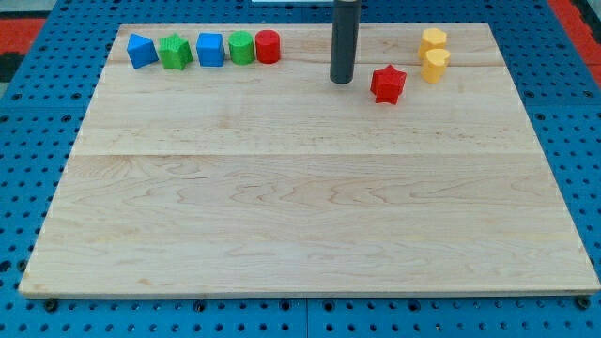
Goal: Push the red star below the yellow heart
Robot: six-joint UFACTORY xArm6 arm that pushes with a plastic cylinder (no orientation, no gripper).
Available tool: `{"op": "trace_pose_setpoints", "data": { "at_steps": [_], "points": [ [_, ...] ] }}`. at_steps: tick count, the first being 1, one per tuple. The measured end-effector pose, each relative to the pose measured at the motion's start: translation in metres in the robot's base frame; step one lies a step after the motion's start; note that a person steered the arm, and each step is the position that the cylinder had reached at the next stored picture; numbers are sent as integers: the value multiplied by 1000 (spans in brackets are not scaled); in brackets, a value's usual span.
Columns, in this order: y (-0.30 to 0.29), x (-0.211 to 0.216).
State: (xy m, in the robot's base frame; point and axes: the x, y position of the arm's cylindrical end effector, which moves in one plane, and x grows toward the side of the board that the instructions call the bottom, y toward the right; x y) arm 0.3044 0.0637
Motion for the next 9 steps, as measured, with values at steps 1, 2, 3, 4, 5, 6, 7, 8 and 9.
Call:
{"op": "trace_pose_setpoints", "data": {
  "at_steps": [1,2,3,4,5,6,7,8,9],
  "points": [
    [31,17],
    [53,31],
    [34,59],
    [64,58],
    [53,38],
    [11,30],
    [37,27],
    [52,27],
    [53,28]
  ]
}}
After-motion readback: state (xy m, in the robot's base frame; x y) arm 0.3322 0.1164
